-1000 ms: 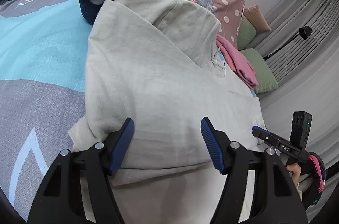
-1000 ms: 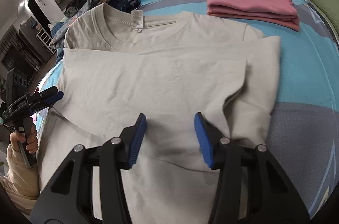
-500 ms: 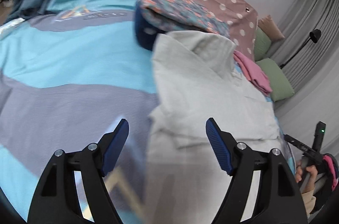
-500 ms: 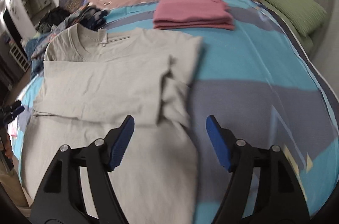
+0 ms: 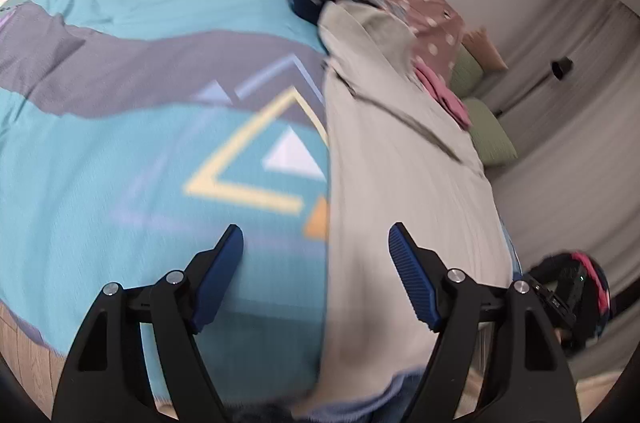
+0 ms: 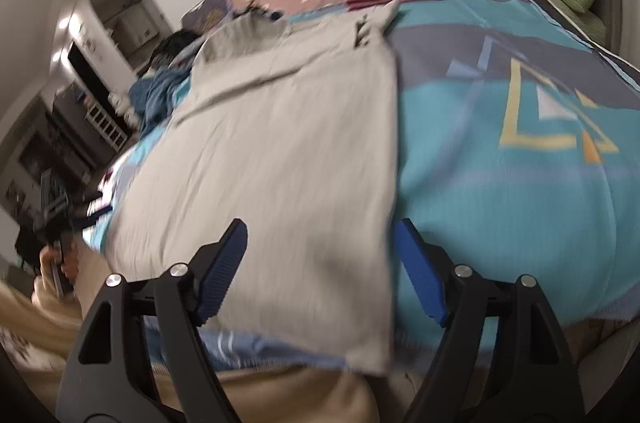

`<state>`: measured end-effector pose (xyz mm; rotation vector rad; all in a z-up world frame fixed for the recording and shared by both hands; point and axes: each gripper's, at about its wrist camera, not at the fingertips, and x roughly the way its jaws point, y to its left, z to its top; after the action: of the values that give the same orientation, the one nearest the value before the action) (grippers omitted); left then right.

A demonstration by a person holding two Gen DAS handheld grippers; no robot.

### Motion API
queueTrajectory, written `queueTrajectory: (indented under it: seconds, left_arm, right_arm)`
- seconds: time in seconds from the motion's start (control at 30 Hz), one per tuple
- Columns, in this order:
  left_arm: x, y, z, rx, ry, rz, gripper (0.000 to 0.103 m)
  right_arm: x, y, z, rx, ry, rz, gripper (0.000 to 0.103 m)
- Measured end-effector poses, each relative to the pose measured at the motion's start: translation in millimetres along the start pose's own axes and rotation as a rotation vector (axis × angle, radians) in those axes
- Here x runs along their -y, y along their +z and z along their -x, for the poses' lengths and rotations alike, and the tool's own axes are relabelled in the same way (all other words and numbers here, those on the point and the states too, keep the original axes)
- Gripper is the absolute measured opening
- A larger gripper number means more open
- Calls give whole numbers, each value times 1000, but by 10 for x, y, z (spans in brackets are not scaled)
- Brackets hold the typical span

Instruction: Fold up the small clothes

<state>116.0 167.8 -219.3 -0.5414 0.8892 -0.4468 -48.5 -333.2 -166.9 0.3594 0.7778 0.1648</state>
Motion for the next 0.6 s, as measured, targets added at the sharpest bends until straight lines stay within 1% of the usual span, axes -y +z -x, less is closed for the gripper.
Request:
queueTrajectory:
  seconds: [0.07,0.13,0.17,0.2,0.23,0.3,0.33,0.37,0.43,0.47,0.53,0.57,0.6]
  left_arm:
    - [88,-217,14,-39,-62,-71,76]
    - [178,-398,54,-41,-68,-149,78]
    - [205,-477,76,-42,-65,-179,83]
    - [227,-552,96,-47,-70,-201,87]
    - [234,-613,114,-53,-76,-210,87]
    - [209,-692,138,-64,-93,-205,87]
    - [184,-722,152,-68,-102,-198,87]
    - [163,-750,163,-72,-114,-190,87]
    - [102,-811,186,-78,-158,-171,87]
    - [73,-834,190,-77,-178,-159,87]
    - [-3,-852,178,-68,-222,-115,87]
    - [-31,-860,169,-69,-239,-98,87]
    - [-56,-870,160,-68,-255,-85,87]
  right_arm:
    - [-49,-207,41,-18,-5,39,81]
    - [-25,-373,67,-30,7,42,81]
    - [10,-449,76,-38,8,32,81]
    - [31,-489,79,-39,15,23,81]
    - [71,-533,84,-34,35,9,81]
    - [155,-600,62,-26,91,-25,81]
    - [180,-615,35,-30,95,-28,81]
    - [205,-633,-13,-42,82,-27,81]
    - [247,-669,-112,-71,63,-26,81]
    - [279,-668,-144,-72,81,-34,81]
    - [340,-679,-165,-57,143,-66,80]
    - [352,-679,-157,-40,162,-68,74]
    - [348,-674,-134,-27,181,-65,63]
